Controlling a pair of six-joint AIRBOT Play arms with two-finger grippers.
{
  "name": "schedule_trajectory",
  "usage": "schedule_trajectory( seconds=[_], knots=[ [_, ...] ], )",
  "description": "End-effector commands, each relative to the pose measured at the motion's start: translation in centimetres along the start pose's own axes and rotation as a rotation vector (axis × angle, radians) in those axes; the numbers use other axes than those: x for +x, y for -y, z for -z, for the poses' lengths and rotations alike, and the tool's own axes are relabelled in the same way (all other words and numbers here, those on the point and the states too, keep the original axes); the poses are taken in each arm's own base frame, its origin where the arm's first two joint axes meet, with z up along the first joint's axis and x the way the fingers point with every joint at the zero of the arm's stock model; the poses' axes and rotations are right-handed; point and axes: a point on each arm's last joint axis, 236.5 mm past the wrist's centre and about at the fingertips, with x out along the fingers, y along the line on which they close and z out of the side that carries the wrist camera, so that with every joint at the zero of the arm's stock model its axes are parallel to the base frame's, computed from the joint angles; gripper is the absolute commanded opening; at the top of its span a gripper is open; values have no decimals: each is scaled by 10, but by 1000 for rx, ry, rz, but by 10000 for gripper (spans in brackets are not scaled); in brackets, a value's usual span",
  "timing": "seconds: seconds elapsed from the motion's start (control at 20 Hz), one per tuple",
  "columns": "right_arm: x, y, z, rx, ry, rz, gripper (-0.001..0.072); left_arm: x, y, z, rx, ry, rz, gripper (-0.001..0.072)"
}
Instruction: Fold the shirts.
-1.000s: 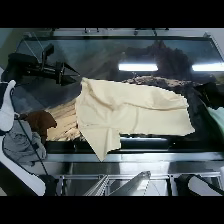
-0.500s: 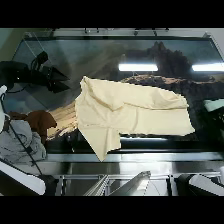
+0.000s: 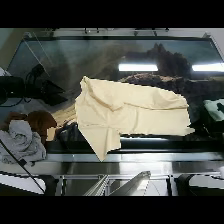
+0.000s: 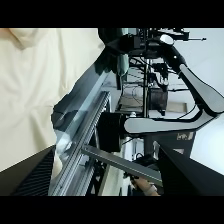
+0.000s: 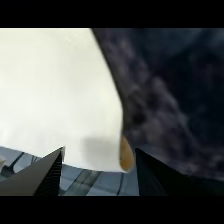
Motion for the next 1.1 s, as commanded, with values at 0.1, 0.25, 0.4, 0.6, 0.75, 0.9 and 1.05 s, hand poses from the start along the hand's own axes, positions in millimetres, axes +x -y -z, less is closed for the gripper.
schedule_trajectory(
  seconds=[0.1, 0.25, 0.4, 0.6, 0.75, 0.9, 1.05],
  knots=[
    [36, -21, 17, -97, -158, 6, 478, 5, -27, 41, -74, -98, -89, 307],
    [41, -28, 16, -116, -159, -1, 201, 9, -44, 74, -128, -109, -191, 308],
    [41, -28, 15, -115, -158, -1, 111, -8, -96, 104, -241, -39, -476, 308],
    [41, -33, 12, -108, -143, -22, 104, 8, -125, 129, -357, 30, -533, 615],
    [41, -39, 11, -102, -136, -45, 104, 33, -147, 135, -337, 28, -595, 614],
    [41, -43, 10, -101, -132, -65, 104, 55, -148, 102, -282, 127, -599, 614],
    [41, -44, 11, -104, -135, -69, 104, 84, -144, 84, -267, 72, -546, 613]
  ],
)
